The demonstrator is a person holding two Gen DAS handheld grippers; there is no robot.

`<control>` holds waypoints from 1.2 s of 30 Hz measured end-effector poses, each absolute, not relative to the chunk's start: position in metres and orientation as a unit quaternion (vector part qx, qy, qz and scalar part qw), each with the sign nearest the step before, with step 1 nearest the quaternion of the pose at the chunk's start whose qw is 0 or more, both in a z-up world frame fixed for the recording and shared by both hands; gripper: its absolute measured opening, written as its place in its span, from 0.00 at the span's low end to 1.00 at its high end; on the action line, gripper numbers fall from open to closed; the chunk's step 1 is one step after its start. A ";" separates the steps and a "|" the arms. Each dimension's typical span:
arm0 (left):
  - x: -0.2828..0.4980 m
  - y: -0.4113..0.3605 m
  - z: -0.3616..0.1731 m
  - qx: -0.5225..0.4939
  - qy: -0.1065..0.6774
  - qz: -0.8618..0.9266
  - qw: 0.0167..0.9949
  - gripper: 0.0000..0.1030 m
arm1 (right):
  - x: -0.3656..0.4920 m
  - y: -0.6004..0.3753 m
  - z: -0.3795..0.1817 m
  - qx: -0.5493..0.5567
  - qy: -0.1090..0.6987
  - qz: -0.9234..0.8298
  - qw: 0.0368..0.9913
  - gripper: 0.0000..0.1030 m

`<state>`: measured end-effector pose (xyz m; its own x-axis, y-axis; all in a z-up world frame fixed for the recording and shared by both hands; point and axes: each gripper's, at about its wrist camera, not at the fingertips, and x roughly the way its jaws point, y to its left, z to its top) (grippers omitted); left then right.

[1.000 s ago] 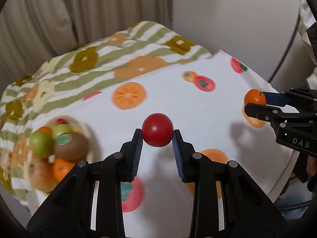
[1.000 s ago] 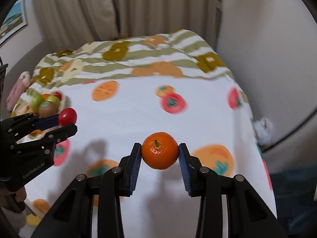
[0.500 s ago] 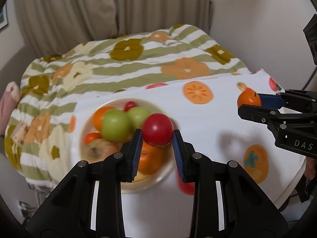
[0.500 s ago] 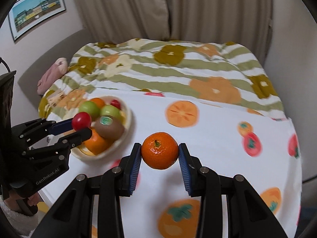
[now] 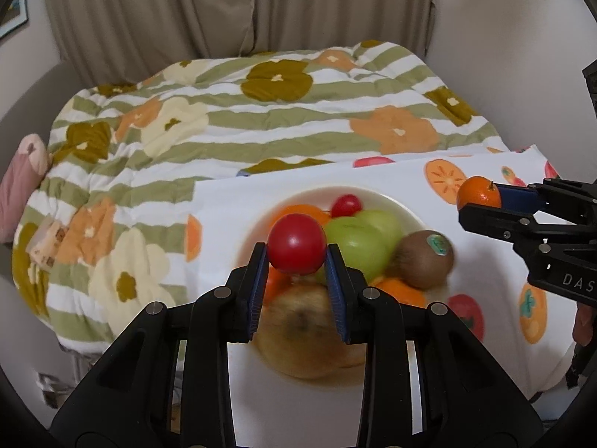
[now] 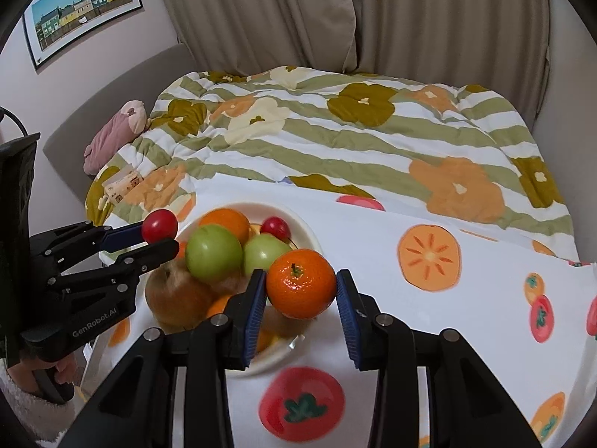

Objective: Organize fruits
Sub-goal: 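Carry the cherry tomato and mandarin over the bowl with both tools, then open the left tool to drop the tomato into the bowl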

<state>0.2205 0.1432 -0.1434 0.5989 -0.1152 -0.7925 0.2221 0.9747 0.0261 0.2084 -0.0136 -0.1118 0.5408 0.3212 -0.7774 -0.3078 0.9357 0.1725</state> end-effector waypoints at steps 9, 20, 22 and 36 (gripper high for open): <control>0.249 0.175 -0.169 0.078 0.461 -0.102 0.878 0.34 | 0.230 0.010 -0.117 0.016 0.449 0.164 0.878 0.34; 0.256 0.174 -0.184 0.103 0.474 -0.122 0.866 0.34 | 0.235 0.018 -0.120 0.024 0.452 0.145 0.880 0.34; 0.256 0.174 -0.184 0.105 0.476 -0.122 0.865 0.35 | 0.235 0.018 -0.120 0.024 0.451 0.144 0.880 0.34; 0.246 0.175 -0.171 0.101 0.455 -0.120 0.877 0.97 | 0.227 0.011 -0.113 0.026 0.443 0.134 0.886 0.34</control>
